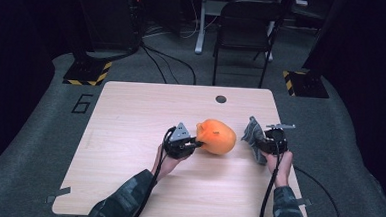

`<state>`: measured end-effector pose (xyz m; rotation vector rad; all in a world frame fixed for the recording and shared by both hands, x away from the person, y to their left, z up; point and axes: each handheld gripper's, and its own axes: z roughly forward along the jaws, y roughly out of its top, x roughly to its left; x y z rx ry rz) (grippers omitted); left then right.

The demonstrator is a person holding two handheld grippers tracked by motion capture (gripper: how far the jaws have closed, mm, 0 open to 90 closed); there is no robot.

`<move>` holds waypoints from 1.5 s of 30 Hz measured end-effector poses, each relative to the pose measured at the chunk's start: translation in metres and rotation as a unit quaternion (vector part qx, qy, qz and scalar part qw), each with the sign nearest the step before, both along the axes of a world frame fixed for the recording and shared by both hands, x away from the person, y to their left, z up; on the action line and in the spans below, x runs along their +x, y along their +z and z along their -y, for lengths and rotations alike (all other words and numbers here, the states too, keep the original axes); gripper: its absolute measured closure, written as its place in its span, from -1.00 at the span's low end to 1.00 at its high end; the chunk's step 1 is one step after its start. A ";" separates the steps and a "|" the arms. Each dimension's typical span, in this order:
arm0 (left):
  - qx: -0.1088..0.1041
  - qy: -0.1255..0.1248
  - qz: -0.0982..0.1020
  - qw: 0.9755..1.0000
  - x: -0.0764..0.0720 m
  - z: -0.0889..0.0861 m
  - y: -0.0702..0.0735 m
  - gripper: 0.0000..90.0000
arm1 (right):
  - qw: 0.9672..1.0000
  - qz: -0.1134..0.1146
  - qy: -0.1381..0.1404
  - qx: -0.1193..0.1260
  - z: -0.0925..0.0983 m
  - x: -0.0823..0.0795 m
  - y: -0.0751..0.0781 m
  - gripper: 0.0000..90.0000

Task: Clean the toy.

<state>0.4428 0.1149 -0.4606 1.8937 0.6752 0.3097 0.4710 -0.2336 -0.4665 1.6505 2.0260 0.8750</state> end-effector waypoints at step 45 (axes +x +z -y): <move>-0.010 0.004 -0.119 0.993 0.009 0.007 -0.024 0.66 | 0.980 0.088 0.150 -0.097 -0.125 -0.038 0.047 0.59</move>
